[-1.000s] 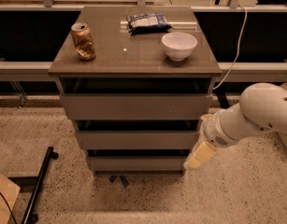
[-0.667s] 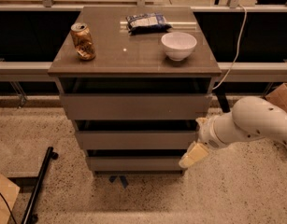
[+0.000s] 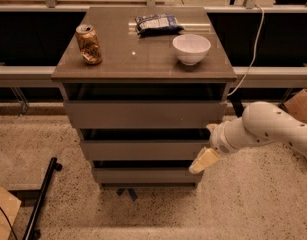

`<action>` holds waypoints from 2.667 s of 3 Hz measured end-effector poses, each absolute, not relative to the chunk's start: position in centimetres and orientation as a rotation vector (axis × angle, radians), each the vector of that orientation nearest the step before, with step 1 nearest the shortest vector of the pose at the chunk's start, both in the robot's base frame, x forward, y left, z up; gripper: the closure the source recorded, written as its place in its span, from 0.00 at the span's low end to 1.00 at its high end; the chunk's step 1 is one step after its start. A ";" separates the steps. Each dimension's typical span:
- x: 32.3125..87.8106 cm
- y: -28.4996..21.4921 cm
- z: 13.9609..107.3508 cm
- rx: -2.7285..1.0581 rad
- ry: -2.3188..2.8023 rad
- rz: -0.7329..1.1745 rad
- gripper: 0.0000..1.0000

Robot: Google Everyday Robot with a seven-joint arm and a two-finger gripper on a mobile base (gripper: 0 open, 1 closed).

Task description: Open bottom drawer

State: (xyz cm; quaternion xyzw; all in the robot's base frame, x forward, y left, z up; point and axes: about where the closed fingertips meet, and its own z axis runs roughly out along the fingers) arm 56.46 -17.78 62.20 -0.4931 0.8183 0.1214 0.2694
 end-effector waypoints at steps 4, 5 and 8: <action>54.1 -18.8 49.2 -1.236 2.344 0.419 0.00; 54.1 -18.6 48.3 -1.252 2.386 0.390 0.00; 57.5 -17.7 40.6 -1.205 2.433 0.382 0.00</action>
Offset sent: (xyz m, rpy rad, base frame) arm -0.0371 -0.0175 -0.1283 0.0287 0.1407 -0.1583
